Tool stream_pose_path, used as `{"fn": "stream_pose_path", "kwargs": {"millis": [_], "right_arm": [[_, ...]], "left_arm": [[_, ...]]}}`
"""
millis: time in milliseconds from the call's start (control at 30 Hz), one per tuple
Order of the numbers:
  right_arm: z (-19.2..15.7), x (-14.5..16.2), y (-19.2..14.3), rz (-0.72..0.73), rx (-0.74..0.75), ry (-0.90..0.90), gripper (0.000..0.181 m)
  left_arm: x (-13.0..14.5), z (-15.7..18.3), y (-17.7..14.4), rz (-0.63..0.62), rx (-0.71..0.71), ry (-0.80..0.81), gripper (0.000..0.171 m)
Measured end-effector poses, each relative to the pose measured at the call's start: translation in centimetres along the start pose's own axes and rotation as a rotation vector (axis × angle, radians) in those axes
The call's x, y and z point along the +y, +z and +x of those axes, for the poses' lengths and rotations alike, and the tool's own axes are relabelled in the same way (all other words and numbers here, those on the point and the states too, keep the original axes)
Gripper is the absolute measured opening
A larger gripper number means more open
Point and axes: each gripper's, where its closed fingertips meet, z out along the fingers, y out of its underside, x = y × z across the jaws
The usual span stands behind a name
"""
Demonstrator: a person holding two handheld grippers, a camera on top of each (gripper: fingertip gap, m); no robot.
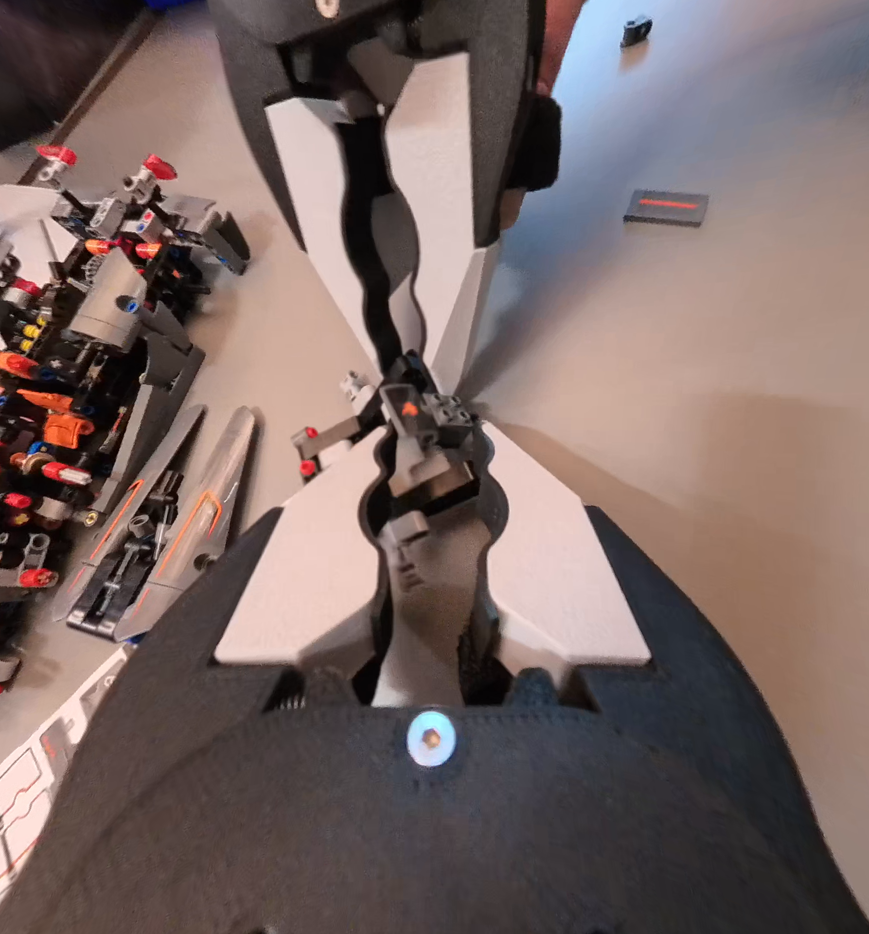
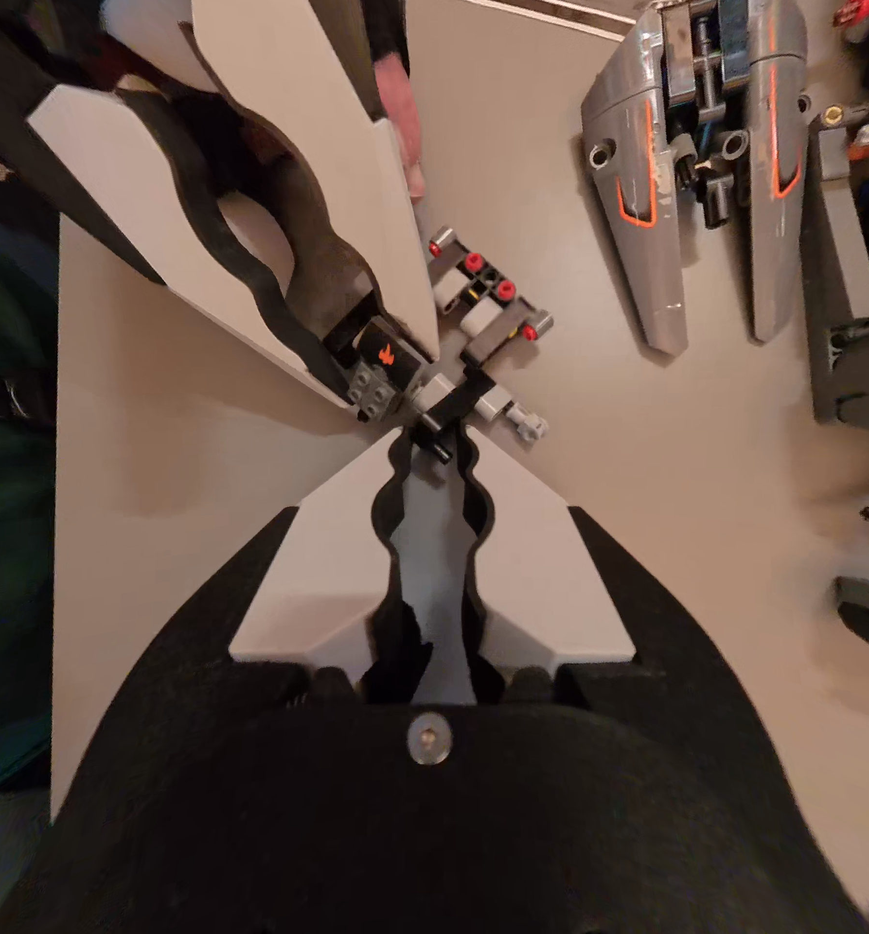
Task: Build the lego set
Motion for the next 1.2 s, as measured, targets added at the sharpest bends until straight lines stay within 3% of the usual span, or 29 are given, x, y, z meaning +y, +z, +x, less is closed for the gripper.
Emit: {"fn": "stream_pose_path", "kwargs": {"millis": [233,333,400,600,733,933,1200], "right_arm": [[-0.3,0.9,-0.6,-0.012,0.016,0.049,0.018],[-0.2,0.0,-1.9,0.049,-0.001,0.058,0.025],[0.2,-0.4,-2.6,0.068,0.008,0.032,0.021],[2.1,-1.0,-2.1,0.02,0.042,-0.166,0.023],[1.9,-0.7,-0.5,-0.037,-0.043,-0.264,0.022],[1.2,-0.7,0.5,-0.003,-0.16,-0.279,0.014],[0.8,-0.6,0.4,0.07,-0.12,-0.288,0.012]], "left_arm": [[-0.2,0.0,-1.7,0.025,0.009,-0.047,0.035],[-0.4,-1.1,-3.2,0.044,-0.009,-0.076,0.035],[-0.2,-2.0,-3.6,0.034,-0.014,-0.103,0.033],[0.3,-3.5,-1.7,-0.033,0.001,-0.149,0.033],[1.7,-3.8,-0.2,-0.126,0.01,-0.165,0.031],[2.3,-3.2,0.8,-0.147,0.036,-0.158,0.023],[2.2,-3.1,0.7,-0.122,0.071,-0.114,0.023]]}}
